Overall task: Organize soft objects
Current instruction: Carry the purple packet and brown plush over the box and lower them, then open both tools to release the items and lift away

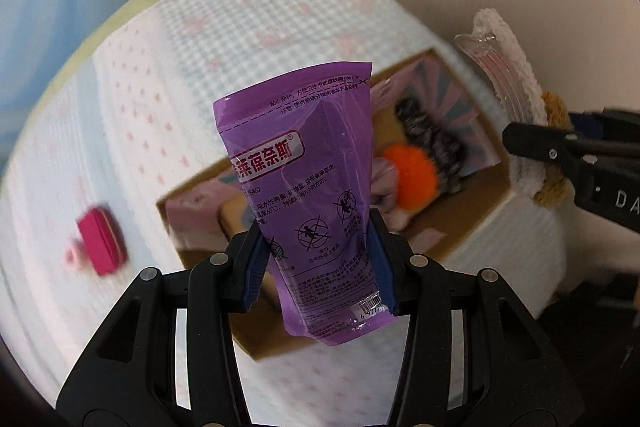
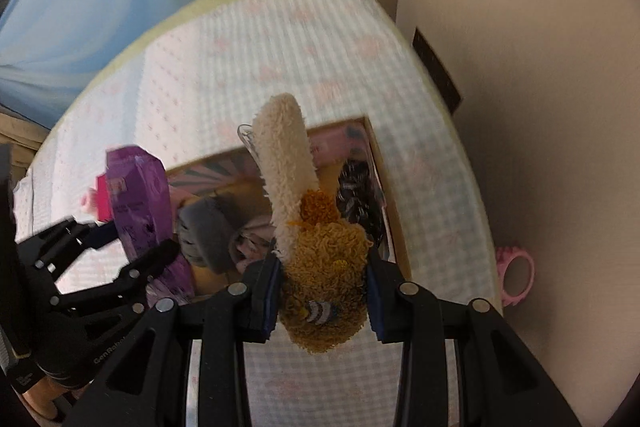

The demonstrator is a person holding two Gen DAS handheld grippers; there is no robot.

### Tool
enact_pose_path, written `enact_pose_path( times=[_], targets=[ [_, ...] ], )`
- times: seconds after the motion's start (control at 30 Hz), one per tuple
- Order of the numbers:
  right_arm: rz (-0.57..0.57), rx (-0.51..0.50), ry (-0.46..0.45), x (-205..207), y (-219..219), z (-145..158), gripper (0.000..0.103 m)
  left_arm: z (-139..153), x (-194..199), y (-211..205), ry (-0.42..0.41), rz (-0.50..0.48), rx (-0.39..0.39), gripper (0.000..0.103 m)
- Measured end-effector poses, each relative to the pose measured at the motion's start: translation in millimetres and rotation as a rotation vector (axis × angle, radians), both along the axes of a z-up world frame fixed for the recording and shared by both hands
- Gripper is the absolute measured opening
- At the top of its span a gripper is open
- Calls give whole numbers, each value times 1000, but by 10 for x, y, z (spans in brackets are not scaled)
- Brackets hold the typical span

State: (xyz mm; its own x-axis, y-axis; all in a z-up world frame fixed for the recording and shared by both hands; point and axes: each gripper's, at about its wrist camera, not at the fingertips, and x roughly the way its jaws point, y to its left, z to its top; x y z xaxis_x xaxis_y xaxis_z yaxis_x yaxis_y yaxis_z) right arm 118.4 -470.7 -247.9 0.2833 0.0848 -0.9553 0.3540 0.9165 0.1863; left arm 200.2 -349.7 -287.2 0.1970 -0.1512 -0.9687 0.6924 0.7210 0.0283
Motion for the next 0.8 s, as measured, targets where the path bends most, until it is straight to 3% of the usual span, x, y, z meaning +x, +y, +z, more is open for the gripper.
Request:
enact_pose_path(
  times=[0.1,0.23,0.27,0.3,0.37,0.4,0.43,0.5,0.6,0.8],
  targets=[
    [-25,69,32,59,-66,-245,33,-189,32,-89,-19,-67,66,42],
    [-39,139,66,113,-112,-429,33,-337,75,-113,-6,-111,93,42],
    [-34,158,78,135,-110,-471,34,-367,71,-122,-9,-127,103,46],
    [-31,170,86,166,-109,-503,37,-394,62,-136,-1,-149,107,52],
    [-10,181,97,234,-77,-551,40,-441,44,-167,1,-196,120,92],
    [1,172,102,245,-63,-566,48,-450,14,-167,-26,-217,131,101],
    [2,152,105,260,-59,-580,57,-450,-6,-162,-40,-225,135,103],
    [-7,135,105,265,-66,-618,102,-435,-15,-116,-21,-221,106,103],
    [-39,173,90,216,-99,-643,103,-421,2,-47,-18,-189,105,103],
    [-34,147,64,124,-31,-514,103,-273,-22,60,-47,-161,109,103]
  ],
)
